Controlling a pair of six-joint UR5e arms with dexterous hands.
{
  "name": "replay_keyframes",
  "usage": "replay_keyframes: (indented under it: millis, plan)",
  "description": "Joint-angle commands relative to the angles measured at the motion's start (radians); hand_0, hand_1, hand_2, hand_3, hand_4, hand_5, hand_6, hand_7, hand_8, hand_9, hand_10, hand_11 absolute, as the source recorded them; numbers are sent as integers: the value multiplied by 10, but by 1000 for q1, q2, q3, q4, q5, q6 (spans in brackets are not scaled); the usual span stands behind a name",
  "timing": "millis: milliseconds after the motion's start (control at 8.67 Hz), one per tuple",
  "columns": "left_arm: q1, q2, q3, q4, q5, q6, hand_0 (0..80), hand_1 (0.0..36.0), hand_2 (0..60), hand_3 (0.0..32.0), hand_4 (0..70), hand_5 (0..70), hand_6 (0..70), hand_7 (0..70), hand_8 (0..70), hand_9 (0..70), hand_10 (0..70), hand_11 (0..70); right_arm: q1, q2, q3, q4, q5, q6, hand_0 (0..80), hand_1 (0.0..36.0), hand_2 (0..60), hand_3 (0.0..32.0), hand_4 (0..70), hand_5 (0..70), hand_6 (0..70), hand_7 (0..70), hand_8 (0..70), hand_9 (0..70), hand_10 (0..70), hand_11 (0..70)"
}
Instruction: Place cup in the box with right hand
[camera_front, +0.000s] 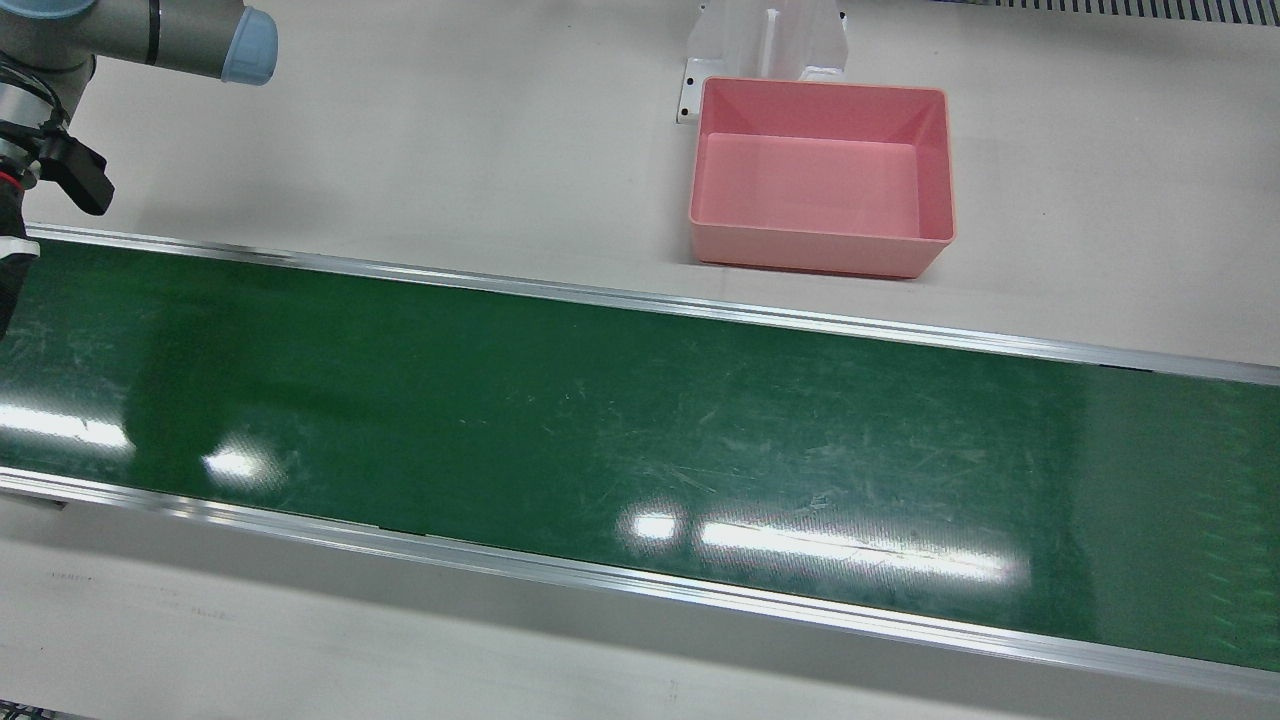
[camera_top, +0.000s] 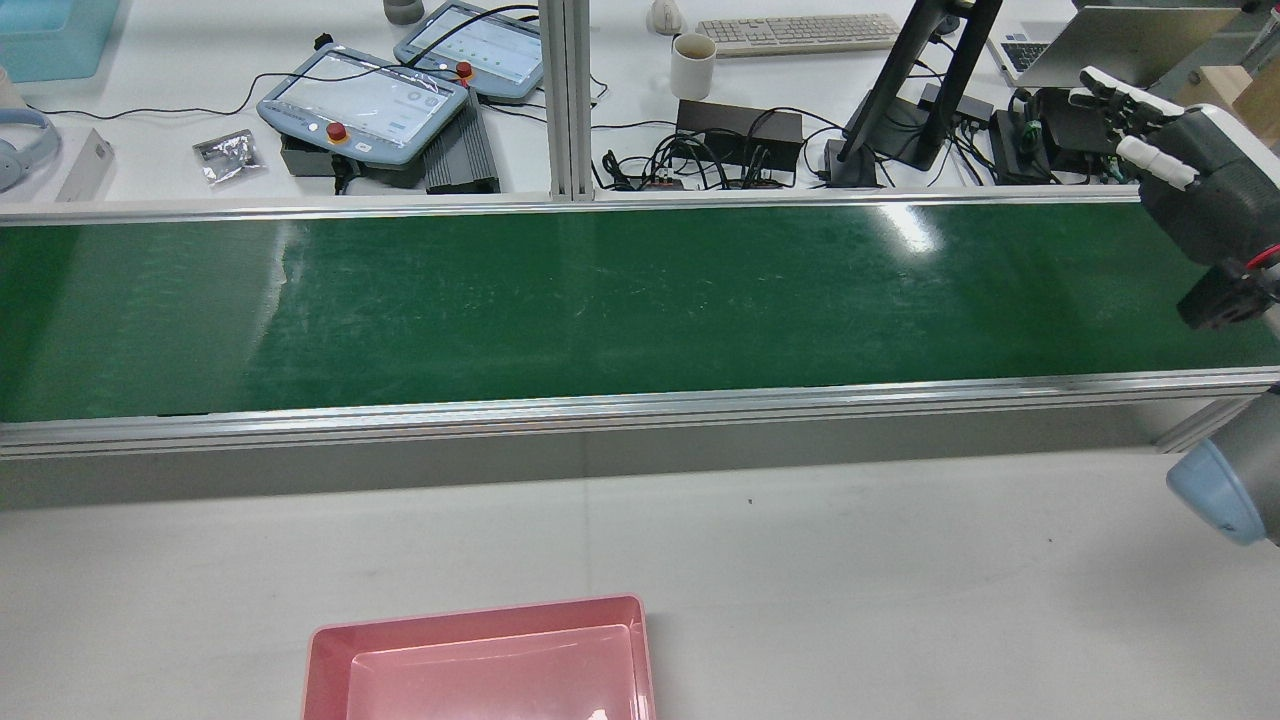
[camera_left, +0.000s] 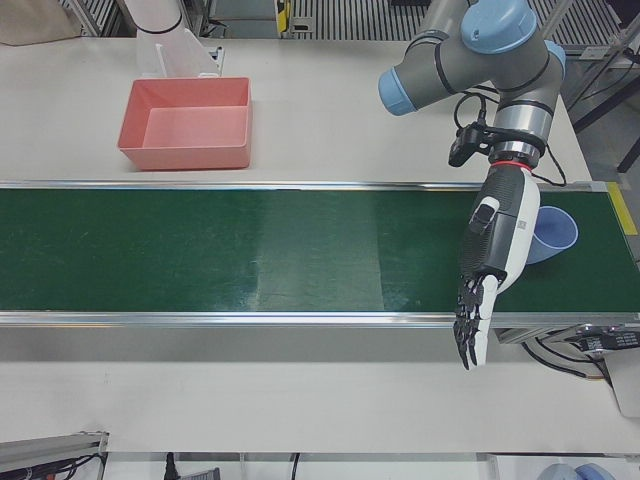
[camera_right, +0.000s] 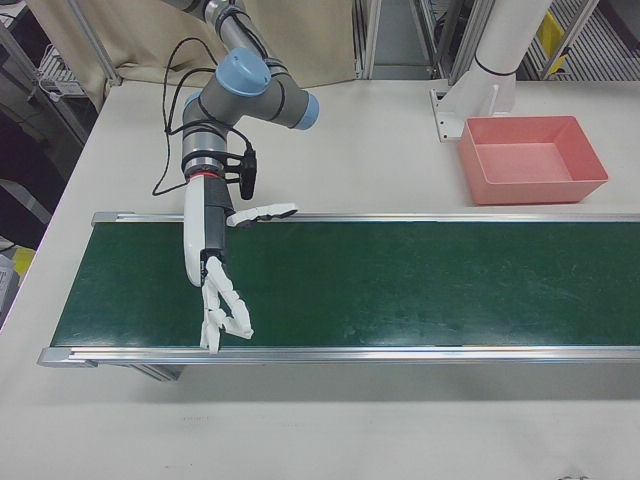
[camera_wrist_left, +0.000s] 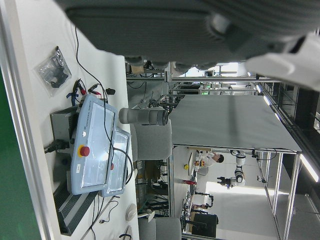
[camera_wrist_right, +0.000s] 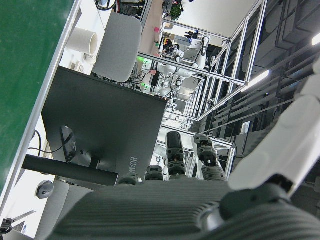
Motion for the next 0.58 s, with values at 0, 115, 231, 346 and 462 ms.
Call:
replay_keyframes:
  millis: [0,115,231,346,462]
  plan:
    - [0,0,0,0,0,0,0,0,0,0,0,0,0,0,0,0,0,0,-2,0,3,1,0,-3,359,74,73,0,0,14,57,275,1,67,0,0]
    - [0,0,0,0,0,0,0,0,0,0,0,0,0,0,0,0,0,0,-2,0,3,1,-2,-3,371,70,62,0,0,13,42,188,0,48,0,0]
    - [0,0,0,0,0,0,0,0,0,0,0,0,0,0,0,0,0,0,-2,2,3,3,-2,-1,375,67,54,0,0,14,29,111,0,29,0,0]
    - [0,1,0,0,0,0,0,0,0,0,0,0,0,0,0,0,0,0,-5,2,3,4,-2,-1,375,65,52,0,2,13,28,106,0,30,0,0]
    - [0,0,0,0,0,0,0,0,0,0,0,0,0,0,0,0,0,0,-5,2,3,4,-2,-1,376,64,53,0,13,13,34,136,2,40,0,0]
